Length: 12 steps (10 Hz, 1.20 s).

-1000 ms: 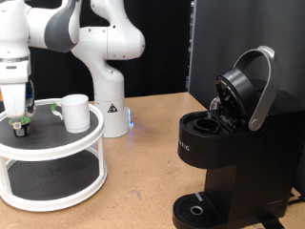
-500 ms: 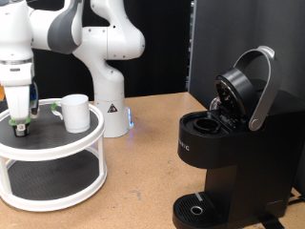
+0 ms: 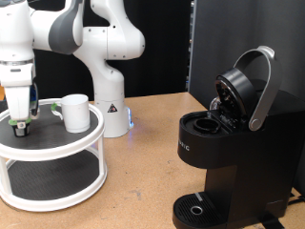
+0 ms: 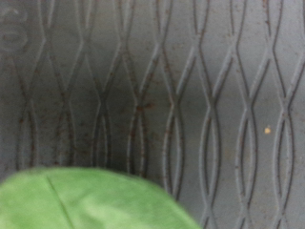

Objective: Make a cup of coffee with the keurig machine

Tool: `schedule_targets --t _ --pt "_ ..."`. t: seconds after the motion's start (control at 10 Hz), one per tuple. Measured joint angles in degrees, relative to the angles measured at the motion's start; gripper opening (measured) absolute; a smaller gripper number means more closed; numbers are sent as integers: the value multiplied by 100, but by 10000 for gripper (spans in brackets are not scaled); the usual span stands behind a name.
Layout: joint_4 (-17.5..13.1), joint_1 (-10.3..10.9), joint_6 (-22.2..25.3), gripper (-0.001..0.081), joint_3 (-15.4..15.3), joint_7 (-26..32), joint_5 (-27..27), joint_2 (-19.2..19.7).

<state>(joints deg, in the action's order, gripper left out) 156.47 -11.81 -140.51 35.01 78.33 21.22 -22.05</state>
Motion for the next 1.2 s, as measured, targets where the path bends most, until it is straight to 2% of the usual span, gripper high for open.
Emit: schedule_targets --t 0.1,0.4,0.8,1.0,1.2 --pt "0 0 0 483 -8 -18 0 0" --pt "-79 9 204 483 -87 -32 -105 -24" --pt "-562 55 1464 483 -338 69 -428 -556" --pt "-729 56 1914 483 -430 205 -436 -838" --pt "-714 58 1923 483 -428 163 -540 -817"
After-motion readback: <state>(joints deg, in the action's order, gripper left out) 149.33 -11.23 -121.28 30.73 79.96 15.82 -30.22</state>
